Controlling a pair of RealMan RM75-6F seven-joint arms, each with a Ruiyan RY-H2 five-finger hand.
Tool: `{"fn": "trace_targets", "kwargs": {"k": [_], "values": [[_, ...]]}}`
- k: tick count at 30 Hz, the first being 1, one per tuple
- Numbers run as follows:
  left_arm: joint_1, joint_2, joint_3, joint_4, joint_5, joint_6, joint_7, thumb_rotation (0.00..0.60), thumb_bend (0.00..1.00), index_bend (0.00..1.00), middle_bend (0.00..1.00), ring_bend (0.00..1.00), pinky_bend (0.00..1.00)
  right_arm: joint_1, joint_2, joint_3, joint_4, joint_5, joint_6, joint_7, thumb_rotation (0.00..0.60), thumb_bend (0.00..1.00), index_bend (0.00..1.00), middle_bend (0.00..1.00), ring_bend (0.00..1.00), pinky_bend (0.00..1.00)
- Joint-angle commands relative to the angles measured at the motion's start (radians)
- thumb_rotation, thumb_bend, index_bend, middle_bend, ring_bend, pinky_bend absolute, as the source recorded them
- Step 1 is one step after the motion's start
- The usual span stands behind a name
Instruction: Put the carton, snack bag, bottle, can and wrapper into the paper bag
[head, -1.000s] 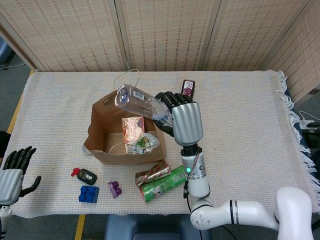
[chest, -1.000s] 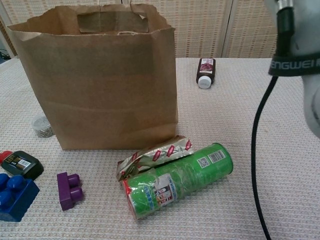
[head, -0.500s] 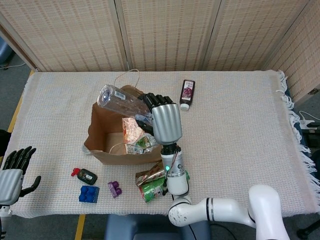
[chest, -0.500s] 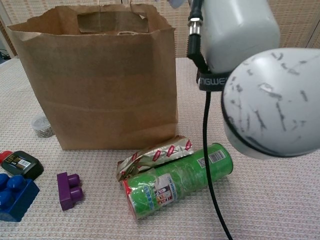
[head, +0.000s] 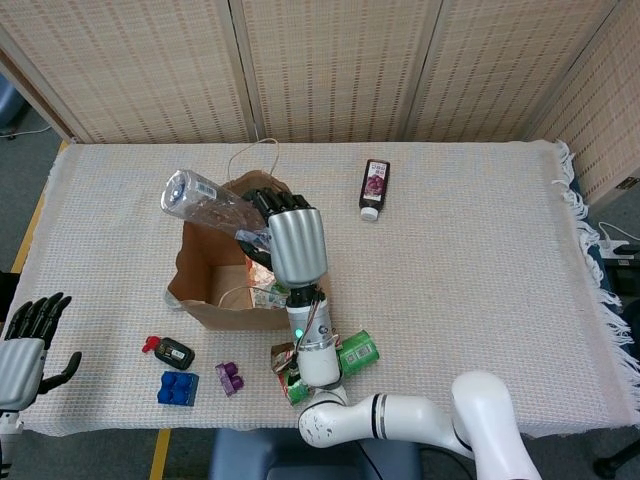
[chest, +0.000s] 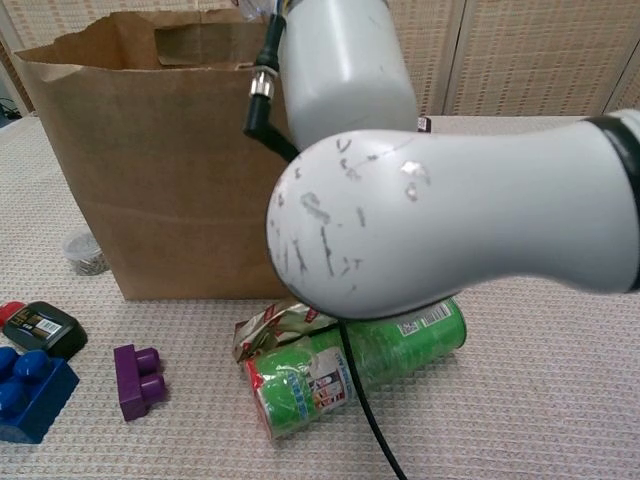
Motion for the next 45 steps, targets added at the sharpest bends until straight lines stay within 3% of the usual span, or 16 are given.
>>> {"fn": "trace_targets", "kwargs": {"k": [1,4,6,9,11,12,22,30,37,45], "values": [[0.0,0.0,0.0,0.0,0.0,0.0,-0.001,0.6,0.37,0.0,0.0,0.0,0.0,0.005,-0.013,-0.017,0.017,0.005,-0.01,0.011,0.6,0.26,0.55,0.54,0.5,0.62],[0.0,0.0,0.0,0.0,0.001,0.001,0.001,0.6,0.37,0.0,0.0,0.0,0.0,-0.005,-0.015,-0.032,0.006,0.04,-0.032,-0.02,0.6,0.26,0.51,0.54,0.46,0.59],[0.0,0.0,0.0,-0.001,0.0,0.001,0.002,0.6,0.37,0.0,0.0,0.0,0.0,-0.016,-0.005,-0.043,-0.016,0.058,-0.048,-0.041,0.6,0.26,0.42,0.52,0.38,0.53],[0.001,0.0,0.0,-0.001,0.0,0.001,0.003,0.6,0.37,0.0,0.0,0.0,0.0,-0.035,0.015,-0.051,-0.063,0.099,-0.067,-0.095,0.6,0.25,0.16,0.35,0.2,0.41],[0.001,0.0,0.0,-0.001,-0.001,0.002,0.004,0.6,0.37,0.0,0.0,0.0,0.0,-0.043,0.03,-0.048,-0.096,0.12,-0.077,-0.115,0.6,0.23,0.02,0.24,0.11,0.33],[0.001,0.0,0.0,-0.001,-0.001,0.002,0.005,0.6,0.37,0.0,0.0,0.0,0.0,-0.047,0.038,-0.046,-0.114,0.127,-0.077,-0.124,0.6,0.22,0.0,0.2,0.08,0.3],[0.002,-0.002,0.0,-0.001,-0.001,0.003,0.01,0.6,0.37,0.0,0.0,0.0,0.0,-0.098,0.124,-0.065,-0.238,0.128,-0.065,-0.152,0.6,0.21,0.0,0.18,0.06,0.28],[0.002,-0.004,-0.001,-0.004,-0.002,0.005,0.021,0.6,0.37,0.0,0.0,0.0,0.0,-0.116,0.155,-0.078,-0.282,0.223,-0.106,-0.187,0.6,0.18,0.0,0.14,0.04,0.21],[0.003,-0.002,-0.001,-0.003,-0.003,0.003,0.013,0.6,0.37,0.0,0.0,0.0,0.0,-0.104,0.146,-0.097,-0.279,0.238,-0.126,-0.167,0.6,0.04,0.0,0.0,0.0,0.06],[0.003,-0.001,0.001,0.0,0.0,0.004,0.005,0.6,0.37,0.0,0.0,0.0,0.0,-0.117,0.179,-0.096,-0.342,0.209,-0.101,-0.148,0.6,0.03,0.0,0.0,0.0,0.06]]}}
